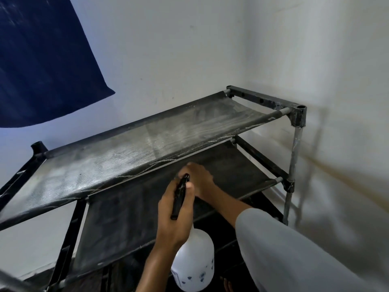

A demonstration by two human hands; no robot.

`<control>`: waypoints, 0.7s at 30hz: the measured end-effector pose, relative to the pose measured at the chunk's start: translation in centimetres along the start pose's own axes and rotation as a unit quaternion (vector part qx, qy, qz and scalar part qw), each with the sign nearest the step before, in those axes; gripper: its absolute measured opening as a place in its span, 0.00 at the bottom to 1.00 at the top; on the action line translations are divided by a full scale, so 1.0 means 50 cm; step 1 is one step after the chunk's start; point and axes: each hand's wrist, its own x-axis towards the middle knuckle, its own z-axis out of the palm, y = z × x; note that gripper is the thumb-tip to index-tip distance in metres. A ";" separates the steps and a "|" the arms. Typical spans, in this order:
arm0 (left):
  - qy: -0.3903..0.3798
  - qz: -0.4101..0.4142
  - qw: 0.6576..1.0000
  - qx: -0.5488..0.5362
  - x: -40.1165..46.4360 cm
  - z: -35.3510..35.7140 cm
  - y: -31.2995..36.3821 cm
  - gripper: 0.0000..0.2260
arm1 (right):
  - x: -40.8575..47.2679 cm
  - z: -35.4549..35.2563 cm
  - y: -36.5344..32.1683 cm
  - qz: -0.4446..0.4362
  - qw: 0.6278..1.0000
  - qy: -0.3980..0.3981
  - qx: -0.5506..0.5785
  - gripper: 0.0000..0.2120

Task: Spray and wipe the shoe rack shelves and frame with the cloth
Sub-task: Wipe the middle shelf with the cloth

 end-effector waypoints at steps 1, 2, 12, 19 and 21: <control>0.005 -0.003 1.000 -0.001 0.001 0.005 -0.002 0.15 | 0.002 0.008 -0.007 -0.030 0.999 -0.022 0.015 0.07; 0.009 -0.004 1.000 0.000 0.002 0.010 -0.003 0.13 | 0.004 0.010 -0.002 -0.043 0.999 -0.027 0.013 0.07; 0.021 0.022 0.999 0.011 0.000 0.001 -0.025 0.14 | 0.058 -0.087 0.168 0.305 0.942 0.140 -0.007 0.18; 0.019 0.030 0.999 0.003 -0.001 0.000 -0.018 0.11 | 0.056 0.001 -0.019 0.049 0.998 0.018 0.027 0.10; 0.029 0.021 0.999 -0.006 -0.001 0.001 -0.015 0.10 | 0.047 0.007 -0.034 -0.036 0.996 -0.073 0.042 0.10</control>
